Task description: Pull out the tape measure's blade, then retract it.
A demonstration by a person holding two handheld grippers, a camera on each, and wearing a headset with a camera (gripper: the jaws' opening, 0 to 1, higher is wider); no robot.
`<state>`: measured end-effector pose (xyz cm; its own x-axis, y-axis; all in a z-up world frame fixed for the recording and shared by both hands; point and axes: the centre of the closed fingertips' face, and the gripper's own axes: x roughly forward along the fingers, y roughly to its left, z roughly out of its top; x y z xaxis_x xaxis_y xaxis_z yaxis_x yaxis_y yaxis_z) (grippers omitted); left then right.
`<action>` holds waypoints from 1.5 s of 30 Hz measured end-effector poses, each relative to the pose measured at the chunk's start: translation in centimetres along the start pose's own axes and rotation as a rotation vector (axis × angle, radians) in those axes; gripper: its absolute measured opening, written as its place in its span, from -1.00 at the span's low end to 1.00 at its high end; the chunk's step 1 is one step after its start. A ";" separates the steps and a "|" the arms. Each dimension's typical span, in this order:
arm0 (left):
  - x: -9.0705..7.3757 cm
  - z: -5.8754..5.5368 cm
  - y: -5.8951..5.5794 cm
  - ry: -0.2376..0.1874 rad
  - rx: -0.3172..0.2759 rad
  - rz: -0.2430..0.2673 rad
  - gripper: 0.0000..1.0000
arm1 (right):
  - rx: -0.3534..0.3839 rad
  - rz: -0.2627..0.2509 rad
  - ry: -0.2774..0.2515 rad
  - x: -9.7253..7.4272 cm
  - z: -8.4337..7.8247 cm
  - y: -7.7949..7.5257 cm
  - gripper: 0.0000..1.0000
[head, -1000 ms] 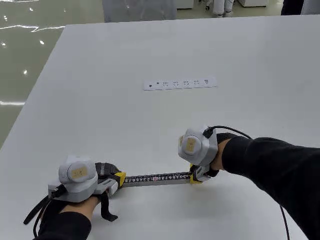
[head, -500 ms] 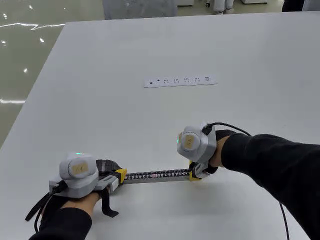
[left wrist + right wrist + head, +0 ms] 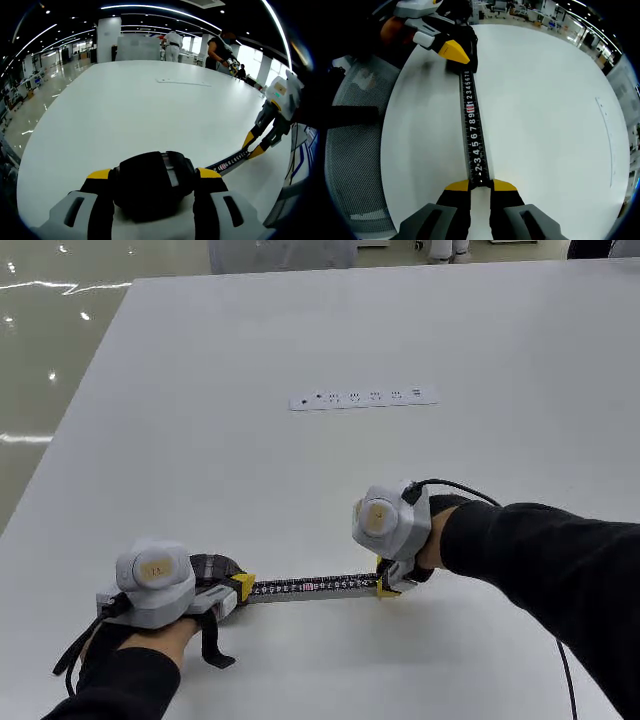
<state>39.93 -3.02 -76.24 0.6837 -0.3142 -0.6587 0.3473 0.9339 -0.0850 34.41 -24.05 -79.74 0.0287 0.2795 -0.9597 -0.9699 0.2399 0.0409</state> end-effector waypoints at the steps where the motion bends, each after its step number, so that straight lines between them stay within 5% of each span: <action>1: 0.0 0.0 0.0 0.000 0.000 0.000 0.18 | 0.001 0.000 0.000 0.0 0.1 0.0 -0.82; 45: 0.0 -0.1 0.0 -0.007 0.014 0.012 0.18 | -0.040 0.002 -0.022 0.1 0.9 0.3 -0.82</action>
<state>39.87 -3.00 -76.25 0.6920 -0.3043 -0.6546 0.3479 0.9351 -0.0670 34.35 -23.15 -79.61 0.0318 0.3005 -0.9533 -0.9789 0.2018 0.0310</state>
